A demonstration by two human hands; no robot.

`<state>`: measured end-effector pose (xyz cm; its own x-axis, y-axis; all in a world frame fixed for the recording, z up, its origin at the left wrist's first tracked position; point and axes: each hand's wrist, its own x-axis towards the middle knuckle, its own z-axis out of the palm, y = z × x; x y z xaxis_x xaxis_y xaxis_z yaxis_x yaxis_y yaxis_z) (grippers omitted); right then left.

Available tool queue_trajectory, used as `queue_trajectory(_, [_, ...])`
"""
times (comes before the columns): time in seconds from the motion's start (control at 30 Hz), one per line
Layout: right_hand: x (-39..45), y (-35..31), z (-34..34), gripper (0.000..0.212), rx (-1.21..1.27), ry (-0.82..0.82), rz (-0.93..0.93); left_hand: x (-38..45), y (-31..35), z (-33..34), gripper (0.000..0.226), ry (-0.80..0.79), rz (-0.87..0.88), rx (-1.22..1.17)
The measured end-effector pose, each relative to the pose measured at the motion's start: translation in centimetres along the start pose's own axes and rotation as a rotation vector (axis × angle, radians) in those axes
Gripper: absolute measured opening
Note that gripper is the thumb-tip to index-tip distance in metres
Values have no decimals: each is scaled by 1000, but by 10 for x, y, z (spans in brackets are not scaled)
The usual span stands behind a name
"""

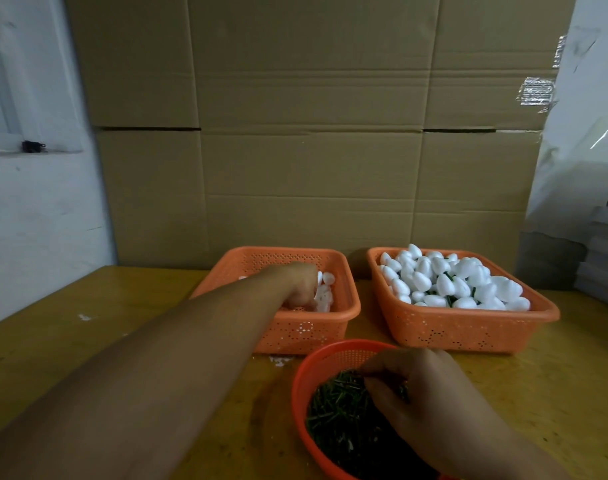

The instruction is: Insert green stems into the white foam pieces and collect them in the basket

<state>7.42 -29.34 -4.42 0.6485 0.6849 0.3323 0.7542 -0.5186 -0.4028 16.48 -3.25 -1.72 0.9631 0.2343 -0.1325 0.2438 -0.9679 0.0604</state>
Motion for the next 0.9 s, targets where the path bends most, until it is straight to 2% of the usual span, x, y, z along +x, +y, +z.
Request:
queue_trajectory(0.3, [2, 3, 4, 27, -25, -4, -4, 12, 0, 9, 11, -33, -5, 14])
queue_trajectory(0.4, [2, 3, 5, 26, -32, -4, 0, 19, -3, 12, 38, -54, 7, -26])
queue_trajectory(0.43, [2, 3, 5, 27, -35, -5, 1, 20, -3, 13, 41, -64, 20, -58])
queue_trajectory(0.53, [2, 3, 5, 28, -43, -5, 5, 23, -4, 14, 16, -86, 34, -101])
queue_trajectory(0.6, [2, 1, 4, 28, -40, -2, 6, 22, -3, 14, 27, -77, 30, -99])
queue_trajectory(0.7, [2, 2, 5, 27, -49, -14, 6, 21, -3, 14, 30, -72, 59, -100])
queue_trajectory(0.9, [3, 5, 7, 34, -106, -26, -9, 17, -1, 16, 16, 47, 98, -241])
